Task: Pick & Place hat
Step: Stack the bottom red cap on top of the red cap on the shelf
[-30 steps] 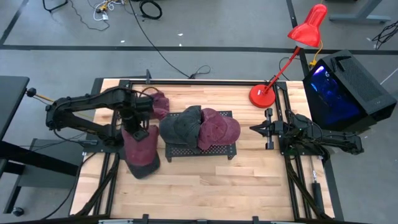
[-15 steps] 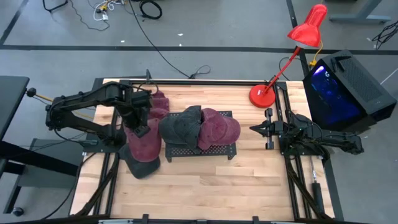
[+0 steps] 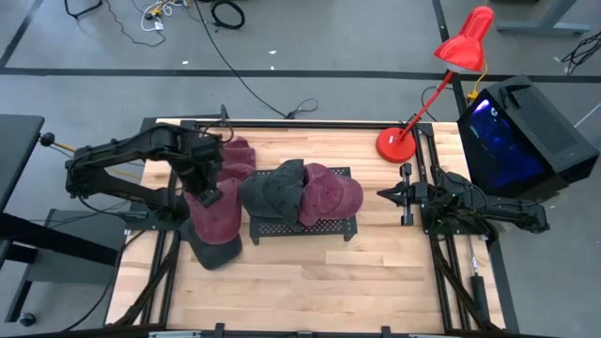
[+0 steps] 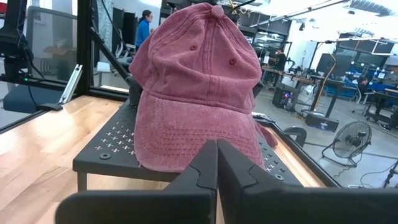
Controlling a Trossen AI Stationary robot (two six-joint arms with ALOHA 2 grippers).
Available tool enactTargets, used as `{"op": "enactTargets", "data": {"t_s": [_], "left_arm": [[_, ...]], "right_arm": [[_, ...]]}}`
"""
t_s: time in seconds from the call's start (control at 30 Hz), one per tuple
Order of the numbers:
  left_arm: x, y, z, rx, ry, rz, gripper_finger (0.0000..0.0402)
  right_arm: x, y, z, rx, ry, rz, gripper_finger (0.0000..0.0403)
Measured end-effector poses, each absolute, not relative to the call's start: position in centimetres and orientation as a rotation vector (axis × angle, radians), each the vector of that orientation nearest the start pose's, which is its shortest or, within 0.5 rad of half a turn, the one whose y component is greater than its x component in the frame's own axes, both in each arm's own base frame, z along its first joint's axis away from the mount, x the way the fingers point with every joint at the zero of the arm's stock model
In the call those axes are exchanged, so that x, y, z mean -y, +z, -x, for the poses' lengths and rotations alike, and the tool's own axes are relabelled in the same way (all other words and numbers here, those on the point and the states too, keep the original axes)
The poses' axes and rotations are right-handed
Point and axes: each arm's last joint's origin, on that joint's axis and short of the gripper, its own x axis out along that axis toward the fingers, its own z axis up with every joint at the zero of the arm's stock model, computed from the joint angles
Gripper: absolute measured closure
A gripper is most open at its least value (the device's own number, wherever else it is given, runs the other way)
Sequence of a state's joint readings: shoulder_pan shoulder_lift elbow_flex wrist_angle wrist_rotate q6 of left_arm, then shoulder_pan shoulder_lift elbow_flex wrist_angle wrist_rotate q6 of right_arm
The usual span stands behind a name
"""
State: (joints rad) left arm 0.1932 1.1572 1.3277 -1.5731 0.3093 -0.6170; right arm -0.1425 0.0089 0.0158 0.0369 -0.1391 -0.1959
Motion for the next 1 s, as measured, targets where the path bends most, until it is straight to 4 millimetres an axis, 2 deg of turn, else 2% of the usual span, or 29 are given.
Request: {"op": "enactTargets", "data": {"t_s": [0.7,1.0], "left_arm": [[-1.6,37.0,-12.1,-1.211,0.341,0.839,0.0391],[-1.2,37.8,-9.9,-1.126,0.324,0.825,0.0391]], "right_arm": [[1.0,17.2,-9.7,0.043,-0.008,0.202,0.0399],[1.0,17.2,-9.6,0.043,-0.008,0.202,0.0399]]}}
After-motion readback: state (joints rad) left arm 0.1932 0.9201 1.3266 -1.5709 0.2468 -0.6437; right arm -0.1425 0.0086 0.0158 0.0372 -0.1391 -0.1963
